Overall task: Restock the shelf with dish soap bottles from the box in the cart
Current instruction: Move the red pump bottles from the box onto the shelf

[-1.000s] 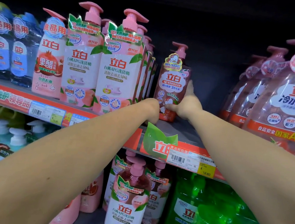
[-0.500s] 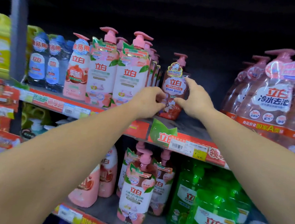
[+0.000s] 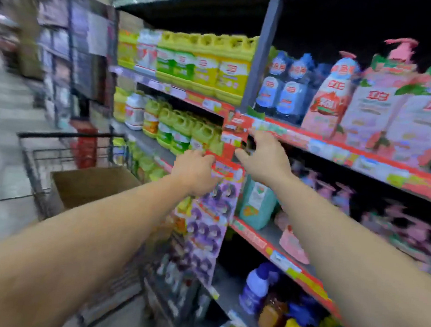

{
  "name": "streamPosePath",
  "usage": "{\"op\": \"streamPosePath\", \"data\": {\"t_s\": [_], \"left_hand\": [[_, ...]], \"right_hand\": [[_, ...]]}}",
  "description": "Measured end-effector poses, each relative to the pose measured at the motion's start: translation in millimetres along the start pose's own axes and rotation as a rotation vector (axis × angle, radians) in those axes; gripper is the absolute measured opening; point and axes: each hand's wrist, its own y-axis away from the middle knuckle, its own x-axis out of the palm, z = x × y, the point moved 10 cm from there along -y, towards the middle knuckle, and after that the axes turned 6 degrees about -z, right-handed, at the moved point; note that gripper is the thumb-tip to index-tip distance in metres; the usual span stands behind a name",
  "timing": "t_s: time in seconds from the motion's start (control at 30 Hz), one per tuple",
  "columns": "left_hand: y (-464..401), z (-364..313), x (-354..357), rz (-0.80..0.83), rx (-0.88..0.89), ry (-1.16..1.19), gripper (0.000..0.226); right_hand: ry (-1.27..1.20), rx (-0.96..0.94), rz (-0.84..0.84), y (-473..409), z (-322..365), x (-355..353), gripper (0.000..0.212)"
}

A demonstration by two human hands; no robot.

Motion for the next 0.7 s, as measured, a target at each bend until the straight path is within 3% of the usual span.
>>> {"op": "streamPosePath", "data": {"t_s": [0.17, 0.33, 0.53, 0.7], "left_hand": [[53.0, 156.4, 8.2, 0.093, -0.214, -0.079, 0.064], [90.2, 277.8, 39.2, 0.181, -0.423, -0.087, 0.069], [91.7, 390.0, 109.5, 0.259, -0.657, -0.040, 0.073], [81.0, 448.4, 195.5, 0.321, -0.933, 0.176, 0.067]], "right_hand": [[-0.123, -0.087, 0.178, 3.6, 104.9, 132.9, 0.063], [-0.203, -0.108, 0.304, 0.7, 155.3, 248.5, 0.064], [-0.274, -0.077, 0.527, -11.9, 157.2, 400.1, 0.067], [-0.290, 0.013, 0.730, -26.7, 124.3, 512.8, 0.068]]}}
